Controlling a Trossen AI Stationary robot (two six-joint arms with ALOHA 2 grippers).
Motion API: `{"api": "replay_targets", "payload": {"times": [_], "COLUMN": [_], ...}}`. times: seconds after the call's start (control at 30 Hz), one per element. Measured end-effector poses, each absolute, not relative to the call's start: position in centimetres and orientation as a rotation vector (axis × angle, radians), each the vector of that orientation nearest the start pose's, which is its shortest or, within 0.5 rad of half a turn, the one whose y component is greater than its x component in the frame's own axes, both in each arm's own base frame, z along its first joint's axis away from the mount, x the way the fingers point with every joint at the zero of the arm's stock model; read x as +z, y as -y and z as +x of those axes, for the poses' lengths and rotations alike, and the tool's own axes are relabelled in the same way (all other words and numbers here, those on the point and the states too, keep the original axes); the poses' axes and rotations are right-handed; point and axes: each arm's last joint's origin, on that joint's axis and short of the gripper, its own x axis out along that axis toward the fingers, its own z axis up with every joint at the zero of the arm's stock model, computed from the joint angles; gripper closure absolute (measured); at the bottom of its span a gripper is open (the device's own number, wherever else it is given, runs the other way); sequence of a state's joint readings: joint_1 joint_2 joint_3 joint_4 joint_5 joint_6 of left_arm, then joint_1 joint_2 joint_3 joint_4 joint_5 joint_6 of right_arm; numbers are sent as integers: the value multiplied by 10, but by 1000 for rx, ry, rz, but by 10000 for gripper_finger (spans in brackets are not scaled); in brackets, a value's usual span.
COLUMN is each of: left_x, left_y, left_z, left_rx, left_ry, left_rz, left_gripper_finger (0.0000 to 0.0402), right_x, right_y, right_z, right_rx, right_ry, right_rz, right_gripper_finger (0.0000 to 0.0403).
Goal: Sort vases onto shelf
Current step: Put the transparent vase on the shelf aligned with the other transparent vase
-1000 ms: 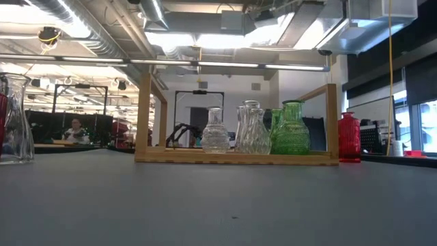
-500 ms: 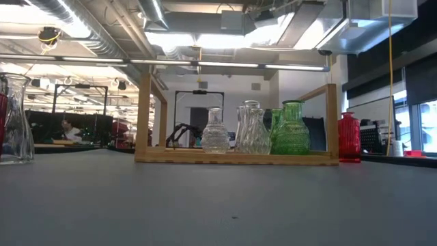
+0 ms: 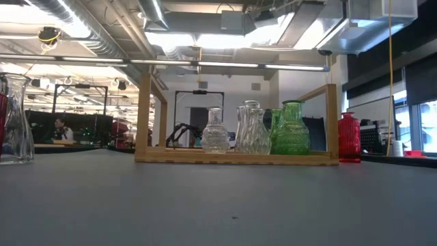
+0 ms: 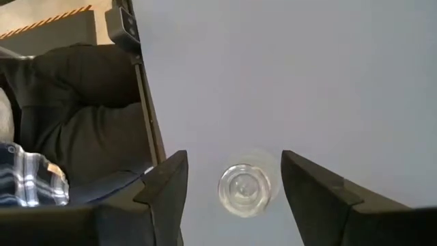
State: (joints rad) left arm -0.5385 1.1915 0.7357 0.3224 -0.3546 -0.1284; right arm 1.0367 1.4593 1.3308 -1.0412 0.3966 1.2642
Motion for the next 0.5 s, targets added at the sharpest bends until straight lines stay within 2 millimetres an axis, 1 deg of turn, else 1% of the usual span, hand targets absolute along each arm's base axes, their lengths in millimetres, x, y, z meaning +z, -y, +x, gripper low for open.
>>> {"api": "replay_targets", "payload": {"times": [0.1,0.27,0.5], "left_x": [282,281,281], "left_y": [127,128,128], "left_z": [230,229,229], "left_rx": [-180,-183,-182], "left_ry": [-135,-147,-147], "left_rz": [-68,-62,-62], "left_gripper_finger": [107,107,107], "right_x": [303,290,284], "right_y": [-236,-240,-244], "right_z": [152,155,157], "right_rx": [-90,-119,-119], "right_ry": [-1047,-1083,-1105], "right_rz": [358,274,258], "right_gripper_finger": [182,182,182]}}
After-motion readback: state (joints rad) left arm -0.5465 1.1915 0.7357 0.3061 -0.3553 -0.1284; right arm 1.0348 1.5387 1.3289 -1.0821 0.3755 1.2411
